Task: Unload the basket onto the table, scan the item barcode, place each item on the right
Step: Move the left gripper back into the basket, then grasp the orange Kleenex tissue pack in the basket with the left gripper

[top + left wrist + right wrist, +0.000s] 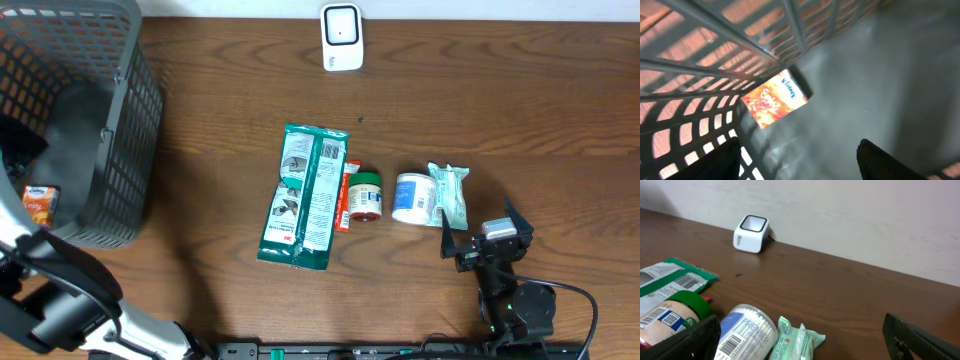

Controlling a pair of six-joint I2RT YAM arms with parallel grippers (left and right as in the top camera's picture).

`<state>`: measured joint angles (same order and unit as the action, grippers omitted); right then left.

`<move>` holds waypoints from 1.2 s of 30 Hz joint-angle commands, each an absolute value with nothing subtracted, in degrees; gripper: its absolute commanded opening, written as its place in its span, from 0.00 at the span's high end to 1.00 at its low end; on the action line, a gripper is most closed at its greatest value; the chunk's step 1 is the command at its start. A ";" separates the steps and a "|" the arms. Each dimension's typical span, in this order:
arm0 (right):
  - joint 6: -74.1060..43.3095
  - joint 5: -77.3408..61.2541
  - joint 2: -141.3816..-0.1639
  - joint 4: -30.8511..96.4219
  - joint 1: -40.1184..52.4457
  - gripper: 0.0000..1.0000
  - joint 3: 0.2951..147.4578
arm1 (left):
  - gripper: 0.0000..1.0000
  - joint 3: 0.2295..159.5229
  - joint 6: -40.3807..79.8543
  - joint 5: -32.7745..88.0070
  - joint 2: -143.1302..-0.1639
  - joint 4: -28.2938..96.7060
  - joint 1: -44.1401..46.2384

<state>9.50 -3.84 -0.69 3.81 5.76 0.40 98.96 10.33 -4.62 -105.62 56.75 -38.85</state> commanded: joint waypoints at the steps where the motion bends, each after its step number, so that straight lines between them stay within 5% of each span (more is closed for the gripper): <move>1: 9.50 -3.92 -0.38 4.03 6.09 0.01 0.32 | 0.30 98.54 8.34 -8.43 -108.73 56.51 -38.76; 36: 9.50 -3.92 -0.38 4.03 6.09 0.01 0.32 | 0.29 84.53 7.90 -23.22 -115.52 44.40 -33.43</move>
<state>9.50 -3.84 -0.69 3.81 5.76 0.40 86.83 7.66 -21.41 -115.09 45.91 -32.49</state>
